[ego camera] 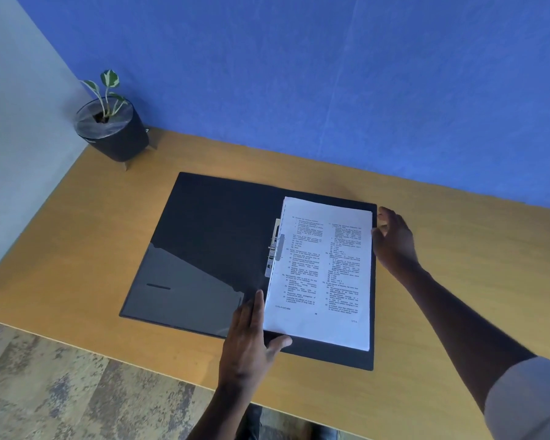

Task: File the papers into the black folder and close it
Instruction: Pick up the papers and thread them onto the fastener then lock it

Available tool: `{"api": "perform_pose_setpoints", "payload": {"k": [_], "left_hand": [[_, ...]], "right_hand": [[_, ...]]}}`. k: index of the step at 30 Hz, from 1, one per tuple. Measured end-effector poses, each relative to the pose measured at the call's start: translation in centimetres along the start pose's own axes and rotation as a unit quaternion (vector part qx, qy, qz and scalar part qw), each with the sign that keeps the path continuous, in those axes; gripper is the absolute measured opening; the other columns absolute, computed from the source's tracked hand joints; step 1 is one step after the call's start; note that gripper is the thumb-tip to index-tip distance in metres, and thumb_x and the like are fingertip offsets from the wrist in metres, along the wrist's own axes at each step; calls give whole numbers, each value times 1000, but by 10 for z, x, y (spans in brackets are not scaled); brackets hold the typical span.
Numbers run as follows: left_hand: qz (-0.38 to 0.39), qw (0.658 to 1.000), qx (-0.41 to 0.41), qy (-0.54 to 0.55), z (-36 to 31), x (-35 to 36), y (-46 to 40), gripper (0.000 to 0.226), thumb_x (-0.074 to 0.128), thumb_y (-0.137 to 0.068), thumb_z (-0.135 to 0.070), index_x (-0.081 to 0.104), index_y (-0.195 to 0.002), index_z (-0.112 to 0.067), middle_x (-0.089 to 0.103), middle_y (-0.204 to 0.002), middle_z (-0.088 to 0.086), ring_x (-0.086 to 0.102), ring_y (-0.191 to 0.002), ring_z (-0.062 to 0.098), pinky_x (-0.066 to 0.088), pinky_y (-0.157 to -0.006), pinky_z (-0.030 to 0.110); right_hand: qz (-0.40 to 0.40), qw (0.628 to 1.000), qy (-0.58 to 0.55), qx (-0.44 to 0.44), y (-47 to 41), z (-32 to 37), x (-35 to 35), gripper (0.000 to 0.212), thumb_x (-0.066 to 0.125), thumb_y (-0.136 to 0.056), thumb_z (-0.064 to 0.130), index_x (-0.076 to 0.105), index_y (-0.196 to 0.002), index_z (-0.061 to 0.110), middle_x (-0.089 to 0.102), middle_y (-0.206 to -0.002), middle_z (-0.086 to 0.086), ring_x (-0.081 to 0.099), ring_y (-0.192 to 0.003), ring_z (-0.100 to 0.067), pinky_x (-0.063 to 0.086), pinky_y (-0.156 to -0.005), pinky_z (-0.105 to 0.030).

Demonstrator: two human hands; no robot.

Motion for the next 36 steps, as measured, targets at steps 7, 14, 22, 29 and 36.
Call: {"api": "perform_pose_setpoints", "payload": {"k": [7,14,22,29,36], "left_hand": [[-39,999,-11,11,-12,-28,-24,68,48,-99,-47,26,-156,-17,42,-155,3,48,-137,24,47,-102,34],[-19,999,16,26,-29,-51,-98,61,44,-102,-23,20,-157,-17,41,-149,4,48,-131,23,52,-94,38],[24,999,41,18,-22,-57,-155,61,46,-99,-14,24,-156,-11,36,-154,11,48,-132,30,46,-101,41],[33,997,66,31,-23,-57,-175,57,46,-98,-9,31,-153,-11,44,-148,11,53,-127,31,48,-99,42],[41,996,41,74,-30,-57,-194,52,45,-99,-16,38,-150,-15,60,-138,7,58,-124,27,49,-101,41]], "right_hand": [[1,996,55,-75,82,28,46,60,58,-98,21,36,-152,4,36,-159,-16,32,-148,-31,31,-120,-49],[52,985,143,-87,105,43,95,73,37,-103,48,6,-161,16,-7,-168,-3,-9,-155,-23,-2,-126,-44],[57,973,204,-88,107,31,113,75,22,-102,55,6,-160,12,-3,-168,-9,-6,-155,-27,6,-126,-50],[39,970,223,-90,109,31,115,72,25,-102,52,9,-160,12,2,-168,-9,-3,-156,-27,8,-126,-49],[31,968,230,-92,110,31,116,72,26,-101,51,15,-160,10,7,-168,-11,2,-156,-29,10,-126,-50]]}}
Point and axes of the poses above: each hand's wrist, its own y-axis away from the middle knuckle, its own x-axis out of the palm, z = x × y, the point moved 3 cm from there along -y, towards the middle knuckle
